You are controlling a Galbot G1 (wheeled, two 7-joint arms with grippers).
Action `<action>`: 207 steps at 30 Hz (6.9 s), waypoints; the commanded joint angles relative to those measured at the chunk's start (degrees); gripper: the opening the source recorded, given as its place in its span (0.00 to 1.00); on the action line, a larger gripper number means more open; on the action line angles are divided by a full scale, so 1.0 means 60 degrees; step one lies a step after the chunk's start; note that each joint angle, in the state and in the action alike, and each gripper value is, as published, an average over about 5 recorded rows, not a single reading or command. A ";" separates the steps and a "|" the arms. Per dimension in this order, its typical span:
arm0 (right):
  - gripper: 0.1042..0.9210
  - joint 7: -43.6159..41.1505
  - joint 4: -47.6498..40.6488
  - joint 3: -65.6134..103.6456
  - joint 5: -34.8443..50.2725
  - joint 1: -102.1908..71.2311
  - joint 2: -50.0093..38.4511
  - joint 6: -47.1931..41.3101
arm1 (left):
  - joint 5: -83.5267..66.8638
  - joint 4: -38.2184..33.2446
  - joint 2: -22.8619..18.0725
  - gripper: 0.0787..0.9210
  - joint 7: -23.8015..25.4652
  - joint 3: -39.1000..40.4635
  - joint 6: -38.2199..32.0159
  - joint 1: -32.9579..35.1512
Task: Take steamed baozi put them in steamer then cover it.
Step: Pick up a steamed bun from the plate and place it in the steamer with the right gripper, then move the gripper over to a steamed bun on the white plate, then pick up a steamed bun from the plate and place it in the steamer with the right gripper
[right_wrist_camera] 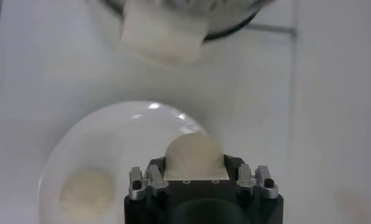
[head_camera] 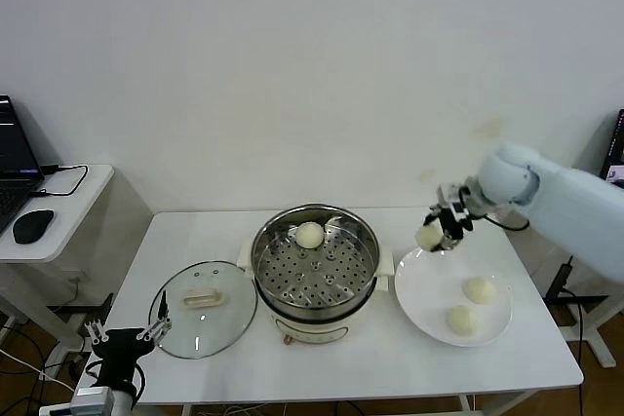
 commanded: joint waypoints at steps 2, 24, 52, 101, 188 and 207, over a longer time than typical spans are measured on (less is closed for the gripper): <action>0.63 0.0918 0.0754 -0.2185 0.3161 0.3517 0.1838 -0.1371 | -0.0078 0.0005 0.0072 0.88 0.0005 -0.0035 0.0008 -0.0118; 0.63 0.3654 -0.0159 -0.2095 0.5056 0.0761 0.5337 -0.3707 | -0.0157 -0.0012 -0.0041 0.88 0.0021 -0.0194 0.0013 -0.0375; 0.79 0.3533 -0.1184 -0.1928 0.4513 0.0111 0.5839 -0.3696 | -0.0158 0.0063 -0.0097 0.88 0.0011 -0.0237 -0.0017 -0.0403; 0.88 -0.0526 0.1591 0.6428 -0.3192 -0.8667 -0.3067 0.1328 | 0.0217 -0.0029 -0.0155 0.88 0.0058 0.0046 -0.0141 0.0290; 0.59 0.0889 0.1400 -0.1649 0.0484 0.1340 0.2253 0.2792 | 0.0183 -0.0584 -0.0319 0.88 0.0006 -0.0522 -0.0299 0.0543; 0.60 0.0277 0.1428 -0.2888 -0.1663 0.1171 0.3542 0.4944 | 0.0118 -0.0739 -0.0573 0.88 -0.0017 -0.0720 -0.0285 0.0560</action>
